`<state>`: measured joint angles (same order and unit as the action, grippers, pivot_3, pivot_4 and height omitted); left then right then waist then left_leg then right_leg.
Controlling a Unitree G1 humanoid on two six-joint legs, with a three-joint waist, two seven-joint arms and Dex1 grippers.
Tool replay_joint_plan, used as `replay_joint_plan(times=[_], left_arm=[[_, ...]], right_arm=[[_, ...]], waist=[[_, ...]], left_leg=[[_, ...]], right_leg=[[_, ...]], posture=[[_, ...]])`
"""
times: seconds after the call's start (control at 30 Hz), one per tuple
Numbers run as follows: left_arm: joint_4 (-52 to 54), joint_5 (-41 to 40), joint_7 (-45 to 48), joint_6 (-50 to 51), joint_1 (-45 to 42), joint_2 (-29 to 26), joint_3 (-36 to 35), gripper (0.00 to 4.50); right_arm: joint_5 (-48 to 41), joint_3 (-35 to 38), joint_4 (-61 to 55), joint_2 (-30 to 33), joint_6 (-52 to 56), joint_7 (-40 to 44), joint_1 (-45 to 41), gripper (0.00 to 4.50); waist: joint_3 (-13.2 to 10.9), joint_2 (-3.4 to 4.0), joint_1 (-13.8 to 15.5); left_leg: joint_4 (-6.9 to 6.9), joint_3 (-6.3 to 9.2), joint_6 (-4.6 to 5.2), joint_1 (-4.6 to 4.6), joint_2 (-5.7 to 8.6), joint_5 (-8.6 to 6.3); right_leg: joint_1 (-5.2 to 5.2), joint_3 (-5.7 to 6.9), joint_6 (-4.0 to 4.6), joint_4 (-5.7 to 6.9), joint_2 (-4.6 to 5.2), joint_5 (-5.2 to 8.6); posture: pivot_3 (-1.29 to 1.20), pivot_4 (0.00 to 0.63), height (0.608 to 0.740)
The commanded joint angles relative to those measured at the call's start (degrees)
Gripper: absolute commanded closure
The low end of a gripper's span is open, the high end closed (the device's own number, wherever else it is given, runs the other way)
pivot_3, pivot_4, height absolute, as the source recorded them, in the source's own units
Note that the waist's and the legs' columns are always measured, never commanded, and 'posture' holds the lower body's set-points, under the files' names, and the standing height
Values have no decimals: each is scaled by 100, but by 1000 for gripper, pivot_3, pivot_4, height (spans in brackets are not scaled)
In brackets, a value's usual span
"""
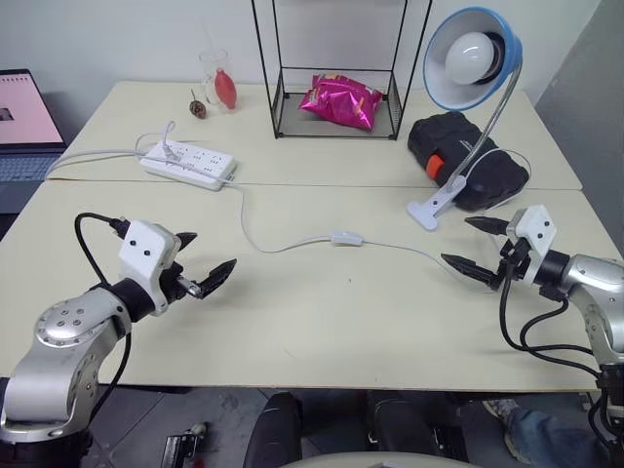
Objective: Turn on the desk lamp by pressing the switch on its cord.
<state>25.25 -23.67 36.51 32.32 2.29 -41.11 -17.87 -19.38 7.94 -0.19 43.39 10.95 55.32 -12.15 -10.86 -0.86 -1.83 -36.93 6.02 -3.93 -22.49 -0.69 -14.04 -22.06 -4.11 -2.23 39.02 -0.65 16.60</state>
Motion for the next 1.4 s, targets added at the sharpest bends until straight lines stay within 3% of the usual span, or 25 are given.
replay_joint_plan(times=[0.03,0.33,0.97,1.4], left_arm=[[160,31,40,-155,-70,-74,-29,39],[110,182,180,-590,-143,-65,13,39],[0,-582,86,-533,-1094,55,-269,39],[-225,-779,507,-298,-1563,-118,212,39]], right_arm=[[-110,166,-234,43,-40,24,11,0],[-102,107,-170,1,-55,36,-69,0],[-401,269,-211,-381,69,-248,-310,0],[-620,186,-1019,-252,640,-316,-209,0]], waist=[[0,0,0],[0,0,0],[0,0,0],[0,0,0]], left_leg=[[0,0,0,0,0,0],[0,-1,0,0,0,0],[0,0,0,-2,1,0],[0,2,0,-5,1,0]], right_leg=[[0,0,0,0,0,0],[0,-1,0,0,0,0],[0,0,3,0,-1,-2],[-3,2,21,1,-3,-13]], posture=[[0,150,740],[0,150,740],[0,150,740],[0,150,740]])
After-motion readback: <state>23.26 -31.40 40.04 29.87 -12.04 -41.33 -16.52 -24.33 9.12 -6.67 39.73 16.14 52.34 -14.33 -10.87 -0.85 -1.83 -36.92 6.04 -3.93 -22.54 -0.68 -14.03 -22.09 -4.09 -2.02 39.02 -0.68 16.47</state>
